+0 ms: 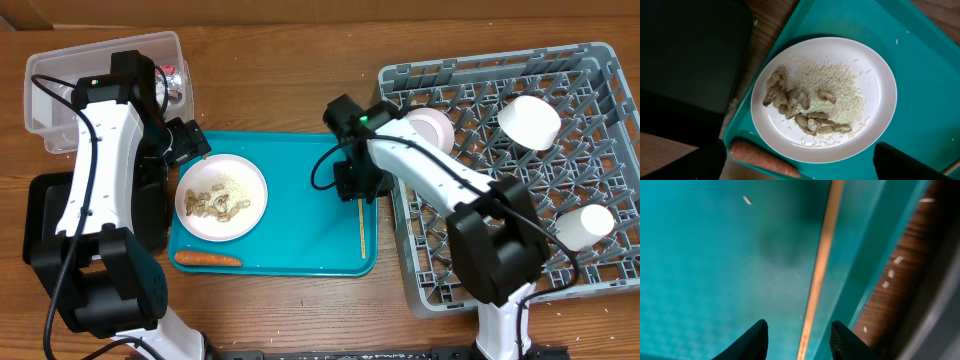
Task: Sort waste into correct bins and load items into the dishwasher
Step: 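Grasp the second chopstick on the tray with the right gripper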
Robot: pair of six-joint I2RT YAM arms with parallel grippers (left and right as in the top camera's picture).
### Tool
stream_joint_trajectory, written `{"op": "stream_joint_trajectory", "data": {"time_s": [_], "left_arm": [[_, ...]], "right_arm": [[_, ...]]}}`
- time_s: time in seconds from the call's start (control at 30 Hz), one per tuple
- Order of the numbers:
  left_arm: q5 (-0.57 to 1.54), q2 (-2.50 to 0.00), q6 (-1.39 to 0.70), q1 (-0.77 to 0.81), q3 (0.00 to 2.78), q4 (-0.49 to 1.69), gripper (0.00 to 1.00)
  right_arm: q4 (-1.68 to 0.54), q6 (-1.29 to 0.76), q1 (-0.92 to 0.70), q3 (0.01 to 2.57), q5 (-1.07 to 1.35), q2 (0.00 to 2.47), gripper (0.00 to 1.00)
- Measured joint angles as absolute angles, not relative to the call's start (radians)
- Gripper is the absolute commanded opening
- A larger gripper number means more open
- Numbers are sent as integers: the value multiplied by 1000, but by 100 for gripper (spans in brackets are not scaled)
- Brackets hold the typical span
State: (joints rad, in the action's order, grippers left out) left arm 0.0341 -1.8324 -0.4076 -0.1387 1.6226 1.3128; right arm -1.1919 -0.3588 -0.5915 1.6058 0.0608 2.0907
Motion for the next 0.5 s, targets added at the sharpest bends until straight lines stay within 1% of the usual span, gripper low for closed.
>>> {"op": "stream_joint_trajectory", "data": {"time_s": [0.17, 0.23, 0.27, 0.3, 0.4, 0.43, 0.5], "left_arm": [[34, -1832, -408, -139, 1623, 1312, 96], [34, -1832, -408, -139, 1623, 1312, 96], [34, -1832, -408, -139, 1623, 1312, 96], [34, -1832, -408, -139, 1623, 1312, 95], [34, -1832, -408, -139, 1623, 1312, 96], [34, -1832, -408, -139, 1623, 1312, 96], [34, -1832, -408, -139, 1623, 1311, 96]], "right_arm": [[-1163, -387, -602, 1562, 31, 2140, 43], [-1146, -395, -602, 1545, 30, 2143, 39], [-1139, -398, -603, 1541, 29, 2141, 27], [-1134, -401, -603, 1536, 30, 2138, 20], [-1139, -406, -603, 1531, 31, 2135, 7], [-1138, -410, -603, 1530, 34, 2135, 5], [-1140, -413, -603, 1530, 37, 2134, 4]]}}
